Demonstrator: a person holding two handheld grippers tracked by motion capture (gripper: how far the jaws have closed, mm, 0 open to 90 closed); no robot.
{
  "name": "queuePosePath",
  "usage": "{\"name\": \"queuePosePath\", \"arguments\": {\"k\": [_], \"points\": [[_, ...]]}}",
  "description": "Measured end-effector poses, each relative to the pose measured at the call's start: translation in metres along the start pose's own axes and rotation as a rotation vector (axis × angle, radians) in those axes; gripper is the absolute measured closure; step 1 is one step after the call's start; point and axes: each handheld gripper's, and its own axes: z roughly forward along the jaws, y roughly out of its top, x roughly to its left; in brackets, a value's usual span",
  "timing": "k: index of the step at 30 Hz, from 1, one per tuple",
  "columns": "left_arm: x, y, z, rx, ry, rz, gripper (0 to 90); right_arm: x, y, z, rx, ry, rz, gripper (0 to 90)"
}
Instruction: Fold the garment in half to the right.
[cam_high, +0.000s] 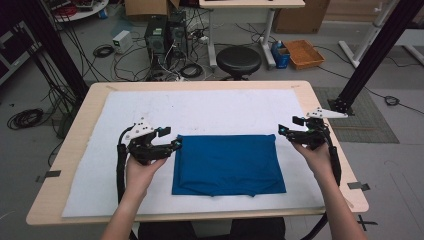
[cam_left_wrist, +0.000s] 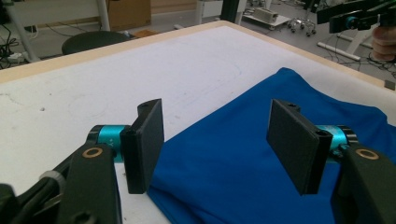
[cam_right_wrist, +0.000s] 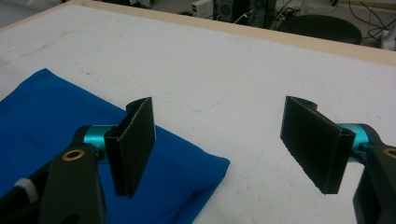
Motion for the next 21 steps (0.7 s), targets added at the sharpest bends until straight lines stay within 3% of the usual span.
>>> {"name": "queuePosePath", "arguments": {"k": [4, 8, 11, 19, 21], "points": [[-0.002, -0.001, -0.007, 0.013, 0.019, -0.032, 33.3, 0.004, 0.006, 0.001, -0.006, 0.013, -0.008, 26.4], [-0.011, -0.008, -0.019, 0.043, 0.088, -0.043, 33.2, 0.012, 0.013, 0.003, -0.022, 0.033, -0.018, 26.4], [-0.017, -0.016, -0.025, 0.058, 0.104, -0.061, 33.2, 0.017, 0.017, 0.006, -0.022, 0.046, -0.021, 26.4], [-0.042, -0.049, -0.029, 0.175, 0.063, -0.142, 33.2, 0.041, 0.025, 0.029, 0.0, 0.098, -0.073, 27.2], [-0.049, -0.057, -0.03, 0.176, 0.089, -0.148, 33.7, 0.049, 0.028, 0.036, 0.01, 0.116, -0.089, 28.5]]}}
